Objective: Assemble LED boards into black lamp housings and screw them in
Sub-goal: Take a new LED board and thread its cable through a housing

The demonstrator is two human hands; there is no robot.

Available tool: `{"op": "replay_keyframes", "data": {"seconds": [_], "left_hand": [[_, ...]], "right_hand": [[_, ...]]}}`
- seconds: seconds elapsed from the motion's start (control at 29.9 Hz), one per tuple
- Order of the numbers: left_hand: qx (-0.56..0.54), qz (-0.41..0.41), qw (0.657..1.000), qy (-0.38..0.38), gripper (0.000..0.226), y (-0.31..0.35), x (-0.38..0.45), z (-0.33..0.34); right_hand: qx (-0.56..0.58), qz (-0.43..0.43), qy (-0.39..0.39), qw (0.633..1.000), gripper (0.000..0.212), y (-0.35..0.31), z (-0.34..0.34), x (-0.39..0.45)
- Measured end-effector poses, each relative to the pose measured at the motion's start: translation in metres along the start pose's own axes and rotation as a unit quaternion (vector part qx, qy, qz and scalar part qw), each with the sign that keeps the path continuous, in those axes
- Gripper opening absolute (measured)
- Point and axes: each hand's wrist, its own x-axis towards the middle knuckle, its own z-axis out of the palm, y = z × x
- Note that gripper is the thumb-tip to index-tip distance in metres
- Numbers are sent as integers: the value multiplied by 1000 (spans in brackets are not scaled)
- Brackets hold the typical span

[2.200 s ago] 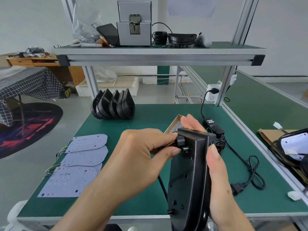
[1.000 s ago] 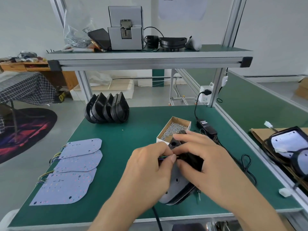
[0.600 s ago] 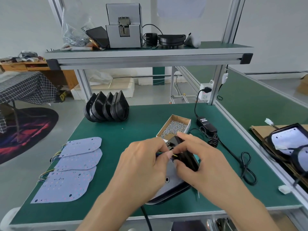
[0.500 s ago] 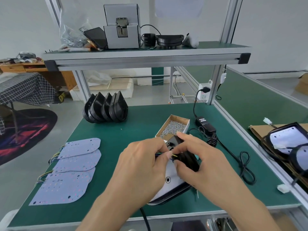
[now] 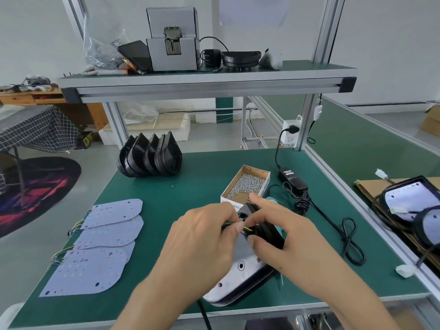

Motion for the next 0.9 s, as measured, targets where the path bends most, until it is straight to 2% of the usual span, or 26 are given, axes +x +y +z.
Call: {"op": "replay_keyframes", "data": {"seconds": [0.1,0.23,0.33,0.44,0.6,0.9], "left_hand": [[-85,-6,996,31,24,-5,-2,6],[-148,-8,988,46,24,-6,-6,13],[-182,-12,981,63,21,-7,-8,13],[-210,-13,976,60,21,-6,-11,13],[-230,-18,971,68,21,-8,-16,14],[-243,-27,967,71,21,-17,-19,19]], "right_hand": [[77,-21,-3,997,35,5,-1,-4],[207,-66,18,976,79,24,10,-14],[315,-26,27,948,99,39,21,-18],[336,-15,1,942,110,47,32,-21],[321,-23,6,947,115,53,41,-20],[300,-25,8,954,111,50,44,-23]]}}
